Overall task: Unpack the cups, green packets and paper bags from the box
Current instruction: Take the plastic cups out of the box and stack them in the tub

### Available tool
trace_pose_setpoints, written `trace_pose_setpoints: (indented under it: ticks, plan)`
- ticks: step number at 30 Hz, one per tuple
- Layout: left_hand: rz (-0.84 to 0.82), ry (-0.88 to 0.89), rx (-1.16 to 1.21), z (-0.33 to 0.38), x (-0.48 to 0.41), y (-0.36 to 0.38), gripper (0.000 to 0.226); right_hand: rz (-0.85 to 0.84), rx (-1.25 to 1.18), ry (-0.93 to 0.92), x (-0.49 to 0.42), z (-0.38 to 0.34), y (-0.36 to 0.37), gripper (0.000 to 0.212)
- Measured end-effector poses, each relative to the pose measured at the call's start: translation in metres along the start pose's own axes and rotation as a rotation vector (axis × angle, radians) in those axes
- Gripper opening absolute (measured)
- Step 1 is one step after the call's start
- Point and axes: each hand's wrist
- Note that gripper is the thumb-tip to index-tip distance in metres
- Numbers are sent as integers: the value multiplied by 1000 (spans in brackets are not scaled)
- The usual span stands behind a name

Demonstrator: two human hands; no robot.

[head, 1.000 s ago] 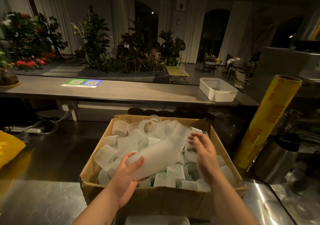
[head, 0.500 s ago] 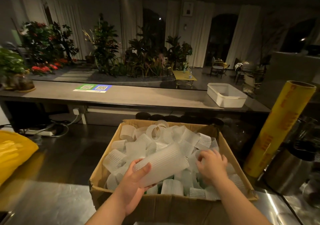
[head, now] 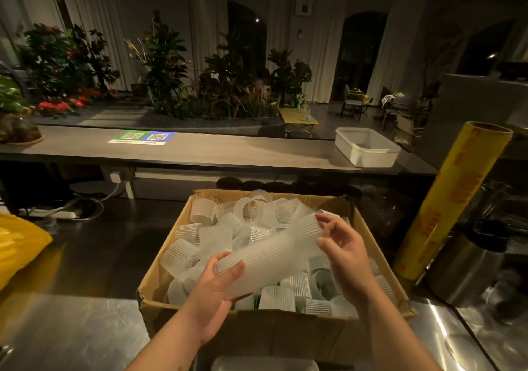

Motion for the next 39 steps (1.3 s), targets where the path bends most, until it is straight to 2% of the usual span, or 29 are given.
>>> trace_pose_setpoints:
  ticks: [3,7,8,10,11,12,13,14,15,17,18,20,22,24,27,30,34,36,39]
  plan:
    - [6,9,-12,-1,-1,0,57,-76,2,-7,7,0,2,14]
    - [17,3,-73,-3,-2,0,55,-282,-10,124,10,1,1,17]
    - [13,1,-78,-3,-2,0,55,-291,-32,138,11,1,1,13]
    - [2,-2,-83,-2,-2,1,56,-160,-66,144,11,1,-1,10]
    - [-4,-1,-81,-2,-2,1,56,-47,22,167,11,3,-6,10]
    - [-9,1,-76,-2,-2,0,56,73,263,218,9,5,-13,11]
    - [-12,3,-70,-2,-1,0,56,151,616,311,9,8,-24,17]
    - [-12,3,-63,-2,-1,-1,56,187,950,429,10,8,-35,30]
    - [-15,2,-57,-2,-1,-1,56,188,1173,552,12,11,-47,44]
    - [-18,1,-55,-2,-1,-3,56,125,1292,774,19,15,-64,62]
    - [-20,2,-54,-2,-1,-3,55,97,1273,842,22,16,-68,62]
    - [-22,-4,-45,-2,-1,-2,53,57,1191,912,29,21,-73,49]
    - [-22,-9,-47,-1,-1,0,53,52,1087,881,33,24,-70,31]
    - [-24,-11,-44,0,-1,0,55,19,965,737,30,29,-68,19]
    - [-26,-16,-17,0,0,-1,58,-66,751,477,23,23,-56,13]
    - [-25,-21,-14,0,0,-1,59,-22,408,317,17,-3,-34,5]
    - [-19,-20,-51,0,0,1,60,-37,71,168,14,-16,-15,21]
    - [-12,-16,-77,0,0,2,63,-96,37,152,13,-15,-9,29]
    - [0,-16,-106,-1,-1,2,63,-178,113,138,9,-11,-6,63]
Point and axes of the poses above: each hand's wrist, its own x-axis away from the middle knuckle, its own y-axis out of the palm, z = x × y, and after that the axes turned 12 degrees about -z, right-handed
